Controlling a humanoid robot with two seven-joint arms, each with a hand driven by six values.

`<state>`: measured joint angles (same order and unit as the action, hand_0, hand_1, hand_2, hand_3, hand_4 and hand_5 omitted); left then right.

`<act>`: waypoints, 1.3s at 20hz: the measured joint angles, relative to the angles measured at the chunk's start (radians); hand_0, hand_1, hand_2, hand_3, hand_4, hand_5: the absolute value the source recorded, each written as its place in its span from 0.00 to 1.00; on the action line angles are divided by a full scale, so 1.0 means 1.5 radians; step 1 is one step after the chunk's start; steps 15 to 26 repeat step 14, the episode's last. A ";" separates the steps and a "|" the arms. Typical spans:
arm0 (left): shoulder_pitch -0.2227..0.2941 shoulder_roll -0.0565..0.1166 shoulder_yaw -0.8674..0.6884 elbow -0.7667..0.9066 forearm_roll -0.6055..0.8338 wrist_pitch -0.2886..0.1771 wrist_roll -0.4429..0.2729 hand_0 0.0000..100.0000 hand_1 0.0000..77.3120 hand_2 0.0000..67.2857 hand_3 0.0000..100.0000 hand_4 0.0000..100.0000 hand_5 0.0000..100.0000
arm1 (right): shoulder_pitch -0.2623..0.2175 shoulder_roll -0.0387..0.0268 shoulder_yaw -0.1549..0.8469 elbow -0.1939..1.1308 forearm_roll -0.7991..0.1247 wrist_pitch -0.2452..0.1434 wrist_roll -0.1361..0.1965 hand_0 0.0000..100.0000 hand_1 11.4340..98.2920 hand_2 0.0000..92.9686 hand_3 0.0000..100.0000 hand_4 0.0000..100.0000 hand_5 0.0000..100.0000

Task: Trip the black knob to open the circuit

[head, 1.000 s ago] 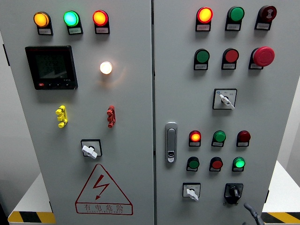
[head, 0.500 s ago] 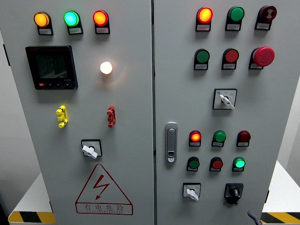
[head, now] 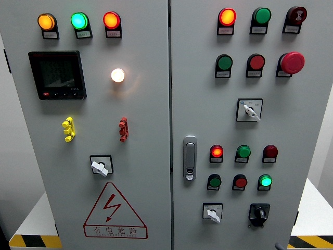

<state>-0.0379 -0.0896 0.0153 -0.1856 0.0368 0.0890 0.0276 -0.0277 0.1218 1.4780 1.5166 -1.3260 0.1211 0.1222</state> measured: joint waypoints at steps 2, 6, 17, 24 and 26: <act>0.000 0.000 0.000 0.000 0.000 0.000 0.000 0.00 0.00 0.29 0.26 0.10 0.09 | 0.000 0.0020 0.001 0.004 -0.001 -0.001 0.000 1.00 0.37 0.04 0.29 0.20 0.39; 0.000 0.000 0.000 0.000 0.000 0.000 0.000 0.00 0.00 0.29 0.26 0.10 0.09 | 0.003 0.0043 0.002 0.014 -0.004 -0.002 0.000 1.00 0.37 0.04 0.25 0.18 0.33; 0.000 0.000 0.000 0.000 0.000 0.000 0.000 0.00 0.00 0.29 0.26 0.10 0.09 | 0.001 0.0067 0.003 0.020 -0.012 -0.004 -0.001 1.00 0.37 0.05 0.25 0.17 0.30; 0.000 0.000 0.000 0.000 0.000 0.000 0.000 0.00 0.00 0.29 0.26 0.10 0.09 | 0.001 0.0067 0.003 0.020 -0.012 -0.004 -0.001 1.00 0.37 0.05 0.25 0.17 0.30; 0.000 0.000 0.000 0.000 0.000 0.000 0.000 0.00 0.00 0.29 0.26 0.10 0.09 | 0.001 0.0067 0.003 0.020 -0.012 -0.004 -0.001 1.00 0.37 0.05 0.25 0.17 0.30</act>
